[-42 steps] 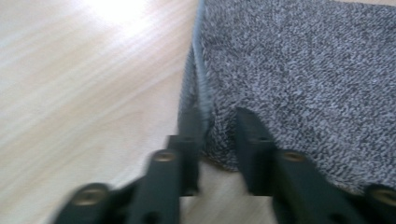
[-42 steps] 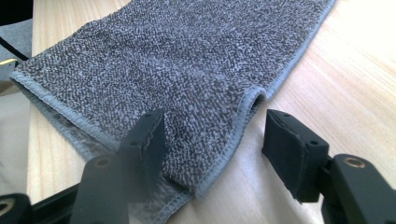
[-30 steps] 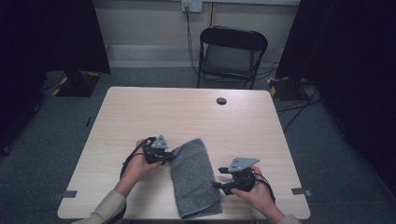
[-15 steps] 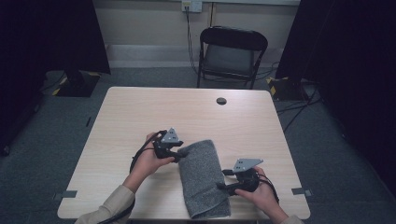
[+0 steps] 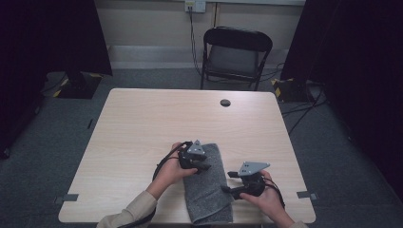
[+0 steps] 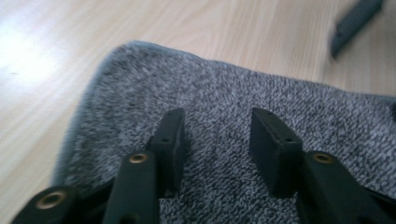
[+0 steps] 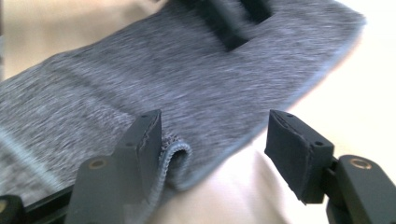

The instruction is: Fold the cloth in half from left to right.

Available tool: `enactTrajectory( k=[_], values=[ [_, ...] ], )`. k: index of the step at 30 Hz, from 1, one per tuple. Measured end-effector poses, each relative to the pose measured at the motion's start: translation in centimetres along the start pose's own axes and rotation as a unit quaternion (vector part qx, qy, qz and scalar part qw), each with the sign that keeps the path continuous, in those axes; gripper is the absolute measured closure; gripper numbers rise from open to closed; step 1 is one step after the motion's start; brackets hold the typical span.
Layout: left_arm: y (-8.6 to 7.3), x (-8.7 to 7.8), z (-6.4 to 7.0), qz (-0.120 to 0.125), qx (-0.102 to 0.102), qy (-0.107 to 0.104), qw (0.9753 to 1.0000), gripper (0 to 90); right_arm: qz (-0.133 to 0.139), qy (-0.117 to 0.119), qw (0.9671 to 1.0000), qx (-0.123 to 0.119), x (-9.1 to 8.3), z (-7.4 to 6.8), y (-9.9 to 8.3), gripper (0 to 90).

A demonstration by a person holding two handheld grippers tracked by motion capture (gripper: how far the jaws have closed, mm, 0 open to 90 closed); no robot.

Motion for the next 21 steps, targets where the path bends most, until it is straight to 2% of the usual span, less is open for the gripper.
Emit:
enactTrajectory(
  k=[1,2,3,4,6,9,12,15,19,21],
  values=[
    [0.0,0.0,0.0,0.0,-0.005,-0.003,1.0,70.1,-0.003,-0.009,1.0,0.002,0.2,1.0,0.0,36.1],
    [0.1,-0.2,0.0,-0.004,0.0,-0.005,1.0,70.1,-0.003,-0.009,1.0,0.002,0.2,1.0,0.0,36.1],
    [0.1,-0.3,0.0,-0.007,0.004,-0.006,0.9999,79.9,-0.006,-0.014,0.9999,0.004,0.5,1.6,0.1,36.0],
    [0.2,-0.4,0.0,-0.009,0.0,-0.011,0.9999,83.1,-0.003,-0.013,0.9999,0.006,0.6,1.7,0.2,36.0],
    [0.5,-1.0,-0.1,-0.007,0.001,-0.017,0.9998,85.3,-0.002,-0.015,0.9999,0.004,0.8,2.0,0.5,36.0],
    [1.1,-2.0,-0.2,0.007,-0.01,-0.022,0.9997,85.5,0.004,-0.016,0.9998,0.006,0.7,2.2,1.0,35.3],
    [1.1,-3.4,-0.7,0.003,-0.003,-0.019,0.9998,85.4,0.004,-0.021,0.9998,0.006,0.3,2.3,1.2,35.1],
    [0.9,-4.4,-0.7,0.011,-0.004,-0.025,0.9996,85.0,0.004,-0.034,0.9994,0.004,0.2,2.9,1.4,35.4],
    [0.0,-4.8,-0.4,0.006,-0.003,-0.036,0.9993,83.5,-0.002,-0.05,0.9987,0.005,1.1,3.7,1.4,36.8],
    [-0.5,-4.5,-0.1,0.006,-0.006,-0.044,0.999,83.3,-0.007,-0.048,0.9988,0.006,2.1,3.9,1.3,37.3]
  ],
)
Point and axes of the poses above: each handheld gripper's, and its own axes: x roughly forward along the jaws, y roughly out of its top, z roughly to its right, the point moved 7 cm from there along x, roughly forward along the jaws, and after that the axes turned 13 degrees about z, right-handed, at the moved point
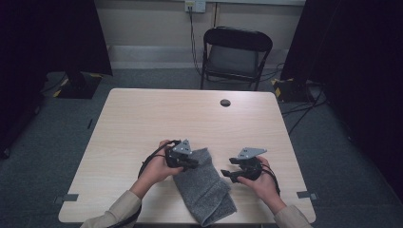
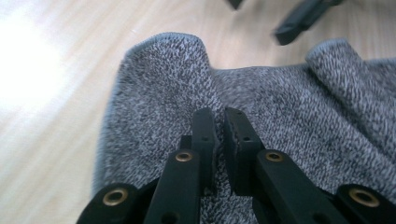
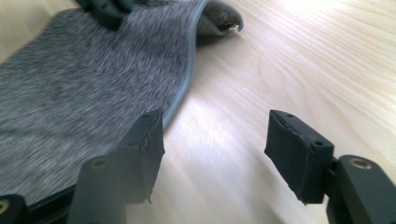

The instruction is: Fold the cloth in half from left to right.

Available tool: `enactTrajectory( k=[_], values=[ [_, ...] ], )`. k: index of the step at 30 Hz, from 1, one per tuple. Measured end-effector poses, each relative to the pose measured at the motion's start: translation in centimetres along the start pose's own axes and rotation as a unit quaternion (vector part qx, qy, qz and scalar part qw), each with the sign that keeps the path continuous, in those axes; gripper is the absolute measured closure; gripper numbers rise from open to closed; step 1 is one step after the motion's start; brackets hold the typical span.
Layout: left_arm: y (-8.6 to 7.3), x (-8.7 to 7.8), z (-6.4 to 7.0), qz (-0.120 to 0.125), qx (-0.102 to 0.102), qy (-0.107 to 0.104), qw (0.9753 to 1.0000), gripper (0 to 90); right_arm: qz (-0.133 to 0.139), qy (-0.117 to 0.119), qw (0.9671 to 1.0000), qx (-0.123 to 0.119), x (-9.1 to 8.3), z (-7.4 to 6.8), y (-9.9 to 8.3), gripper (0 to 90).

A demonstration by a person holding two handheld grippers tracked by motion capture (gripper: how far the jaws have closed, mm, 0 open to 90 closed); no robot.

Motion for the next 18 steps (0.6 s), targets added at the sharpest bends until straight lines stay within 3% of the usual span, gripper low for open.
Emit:
enactTrajectory(
  k=[8,10,12,14,16,18],
  values=[
    [-0.2,2.6,1.4,0.003,0.017,-0.039,0.9991,83.6,0.007,0.005,0.9999,-0.012,2.4,0.3,0.9,50.0],
    [0.0,3.0,1.5,0.002,0.016,-0.033,0.9993,77.7,0.002,0.01,0.9999,-0.009,2.6,0.4,0.9,55.3],
    [0.5,2.6,0.9,0.02,0.01,-0.008,0.9997,55.2,-0.005,0.012,0.9999,-0.009,2.9,0.6,0.8,57.2],
    [0.6,1.6,-0.1,0.028,-0.007,0.029,0.9992,46.7,-0.007,0.013,0.9998,-0.01,3.0,0.5,0.6,59.5],
    [0.5,0.2,-1.5,0.036,-0.034,0.071,0.9963,43.9,-0.007,0.017,0.9998,-0.009,3.0,0.3,0.5,60.7],
    [-0.2,-1.5,-3.0,0.024,-0.027,0.119,0.9922,42.3,-0.007,0.016,0.9998,-0.01,2.9,0.2,0.4,60.9]
  ],
)
Point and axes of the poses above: each handheld gripper's, and its own axes: x roughly forward along the jaws, y roughly out of its top, z roughly to its right, the point moved 7 cm from there along x, roughly forward along the jaws, and after that the axes turned 13 degrees about z, right-handed, at the moved point
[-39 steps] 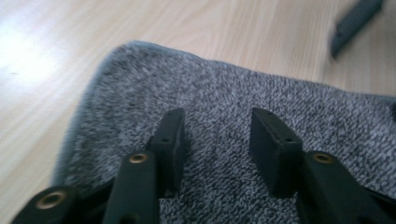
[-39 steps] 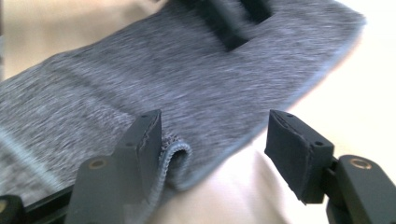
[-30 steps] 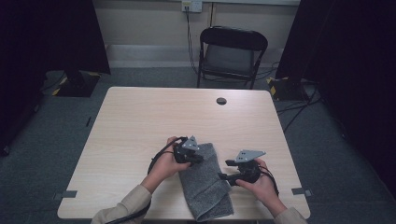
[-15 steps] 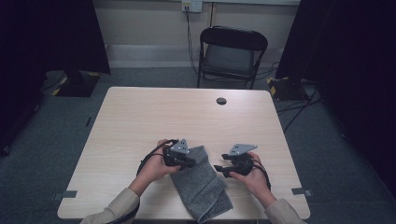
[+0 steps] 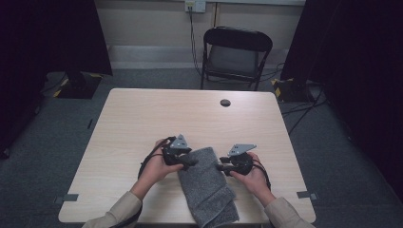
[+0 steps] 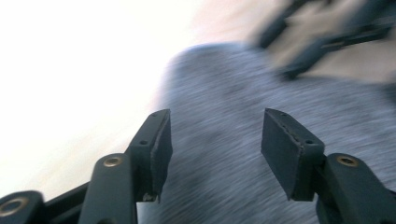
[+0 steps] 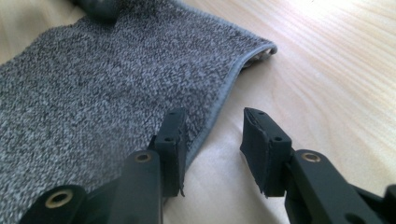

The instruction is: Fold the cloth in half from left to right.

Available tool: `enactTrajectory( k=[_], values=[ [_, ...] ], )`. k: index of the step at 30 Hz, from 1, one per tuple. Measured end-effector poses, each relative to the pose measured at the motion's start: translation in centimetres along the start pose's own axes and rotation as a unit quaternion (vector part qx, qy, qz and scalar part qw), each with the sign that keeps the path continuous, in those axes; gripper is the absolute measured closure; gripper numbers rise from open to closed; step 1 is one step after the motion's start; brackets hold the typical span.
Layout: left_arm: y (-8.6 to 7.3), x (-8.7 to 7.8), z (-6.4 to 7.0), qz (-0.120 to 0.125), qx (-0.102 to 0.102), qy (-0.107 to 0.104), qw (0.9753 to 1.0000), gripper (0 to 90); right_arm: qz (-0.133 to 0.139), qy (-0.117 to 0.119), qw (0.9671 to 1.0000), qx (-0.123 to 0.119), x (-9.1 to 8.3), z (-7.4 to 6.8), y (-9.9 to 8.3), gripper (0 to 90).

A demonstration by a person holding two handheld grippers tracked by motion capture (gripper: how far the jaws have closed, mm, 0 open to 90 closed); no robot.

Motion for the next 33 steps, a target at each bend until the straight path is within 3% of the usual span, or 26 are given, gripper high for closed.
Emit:
enactTrajectory(
  k=[2,7,9,11,15,17,19,21,25,29,31,33],
  values=[
    [-1.1,-1.1,-1.3,-0.021,-0.016,0.025,0.9994,41.7,-0.001,-0.002,1.0,-0.003,-0.2,-0.2,-0.2,61.4],
    [-2.8,-1.7,-1.9,-0.044,-0.011,0.036,0.9983,45.1,-0.007,-0.004,0.9999,-0.011,-0.9,-0.6,-0.6,60.6],
    [-3.5,-1.5,-1.7,-0.053,-0.014,0.025,0.9982,54.1,-0.013,0.0,0.9998,-0.013,-1.2,-0.9,-0.7,60.6],
    [-3.4,-1.2,-1.6,-0.043,-0.027,0.006,0.9987,66.3,-0.018,-0.001,0.9997,-0.015,-1.4,-0.9,-0.6,59.0],
    [-2.8,-0.2,-2.1,-0.044,-0.006,0.0,0.999,78.6,0.013,-0.01,0.9999,-0.002,-1.4,-0.2,0.8,54.1],
    [-2.3,0.4,-2.6,-0.051,0.019,0.0,0.9985,79.4,0.017,-0.02,0.9996,-0.001,-0.9,0.4,1.5,53.9],
    [-1.8,1.3,-3.3,-0.041,0.021,0.01,0.9989,77.7,0.025,-0.026,0.9993,0.007,-0.1,0.9,2.1,53.8],
    [-1.3,2.0,-4.1,-0.034,0.023,0.019,0.999,70.6,0.023,-0.031,0.9992,0.009,0.8,1.5,2.3,53.8],
    [-0.7,2.3,-4.8,-0.018,-0.002,0.043,0.9989,48.1,0.022,-0.041,0.9988,0.016,2.2,2.2,2.4,53.6],
    [-0.7,1.0,-4.6,-0.018,-0.022,0.048,0.9984,41.7,0.029,-0.042,0.9985,0.016,2.1,2.3,2.7,52.4],
    [-1.0,0.5,-4.3,-0.021,-0.006,0.051,0.9985,43.6,0.038,-0.032,0.9986,0.016,1.4,1.9,2.9,51.6],
    [-1.5,0.4,-3.8,-0.031,-0.012,0.048,0.9983,43.6,0.036,-0.027,0.9989,0.015,0.6,1.3,2.7,51.6]
  ],
)
Point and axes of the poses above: each handheld gripper's, and its own axes: x roughly forward along the jaws, y roughly out of its top, z roughly to its right, the point moved 7 cm from there along x, roughly forward along the jaws, and after that the axes turned 13 degrees about z, right-handed, at the moved point
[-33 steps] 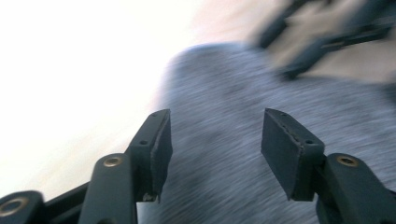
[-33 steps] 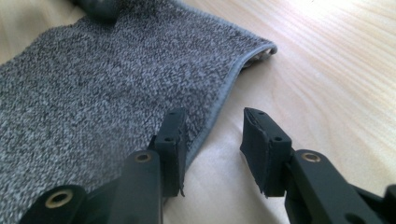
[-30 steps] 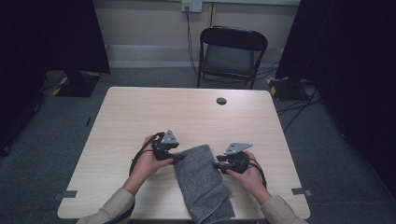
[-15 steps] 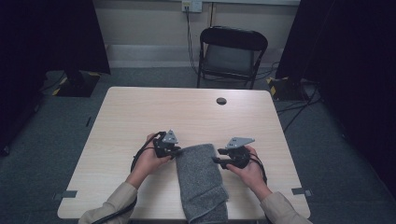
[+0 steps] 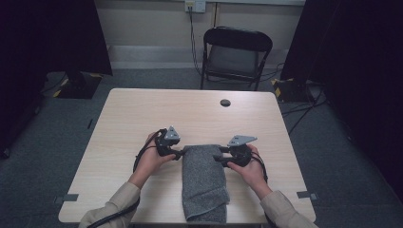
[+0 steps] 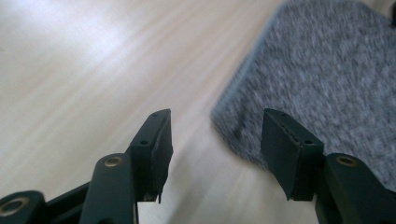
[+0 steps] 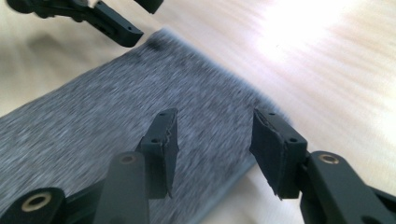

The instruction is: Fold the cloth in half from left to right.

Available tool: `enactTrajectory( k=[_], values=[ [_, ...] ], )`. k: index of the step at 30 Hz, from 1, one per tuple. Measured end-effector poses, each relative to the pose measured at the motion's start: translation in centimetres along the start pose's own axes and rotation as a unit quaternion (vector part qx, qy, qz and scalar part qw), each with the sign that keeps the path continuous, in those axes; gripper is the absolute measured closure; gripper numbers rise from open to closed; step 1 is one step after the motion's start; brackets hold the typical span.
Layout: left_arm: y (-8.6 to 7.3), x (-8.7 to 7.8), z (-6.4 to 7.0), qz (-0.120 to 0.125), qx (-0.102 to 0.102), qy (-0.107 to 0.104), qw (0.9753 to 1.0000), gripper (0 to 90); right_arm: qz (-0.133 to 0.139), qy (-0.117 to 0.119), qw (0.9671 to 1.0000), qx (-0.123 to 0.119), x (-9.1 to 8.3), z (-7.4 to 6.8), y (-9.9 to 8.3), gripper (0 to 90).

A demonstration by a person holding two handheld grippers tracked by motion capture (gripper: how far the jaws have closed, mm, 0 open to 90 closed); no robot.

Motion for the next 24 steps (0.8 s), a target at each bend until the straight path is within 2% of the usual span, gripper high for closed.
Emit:
enactTrajectory(
  k=[3,4,9,10,12,14,18,19,20,21,24],
  values=[
    [-0.6,0.1,0.1,0.0,-0.017,0.006,0.9998,46.5,-0.004,0.007,1.0,-0.005,-0.9,-1.0,-0.6,51.1],
    [-0.8,0.1,0.2,0.0,-0.025,0.003,0.9997,51.0,-0.001,0.012,0.9999,-0.002,-1.2,-1.4,-0.8,50.9],
    [-0.9,0.7,0.0,-0.006,-0.048,0.011,0.9988,52.9,-0.003,0.032,0.9995,0.004,-2.2,-3.2,-2.0,50.8],
    [-0.7,0.9,0.0,-0.011,-0.053,0.01,0.9985,56.5,-0.007,0.031,0.9995,0.001,-2.1,-3.2,-2.2,50.8],
    [-0.2,1.0,-0.2,-0.009,-0.054,0.018,0.9983,58.0,-0.007,0.023,0.9997,0.001,-1.8,-2.8,-2.1,50.9],
    [0.3,1.0,-0.1,-0.002,-0.066,0.018,0.9976,64.9,-0.002,0.016,0.9998,0.007,-1.6,-2.2,-1.6,51.1],
    [0.6,0.9,0.1,0.011,-0.063,0.005,0.998,64.8,0.003,0.011,0.9999,0.005,-1.7,-1.7,-0.9,51.5],
    [0.6,0.9,-0.1,0.008,-0.059,0.011,0.9982,64.3,0.0,0.009,1.0,0.001,-1.7,-1.6,-0.9,51.6],
    [0.7,1.0,-0.5,0.011,-0.071,0.022,0.9972,64.5,0.0,0.006,1.0,-0.001,-1.6,-1.4,-0.8,51.8],
    [0.7,1.0,-0.5,0.011,-0.071,0.022,0.9972,63.8,0.0,0.006,1.0,-0.001,-1.6,-1.4,-0.8,51.8],
    [0.6,1.2,-1.3,0.01,-0.083,0.039,0.9958,64.8,0.0,-0.013,0.9999,0.001,-0.8,-0.1,-0.5,51.9]
  ],
)
Point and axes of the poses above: each handheld gripper's, and its own axes: x roughly forward along the jaws, y roughly out of its top, z roughly to its right, the point moved 7 cm from there along x, roughly forward along the jaws, and after that the axes turned 13 degrees about z, right-handed, at the moved point
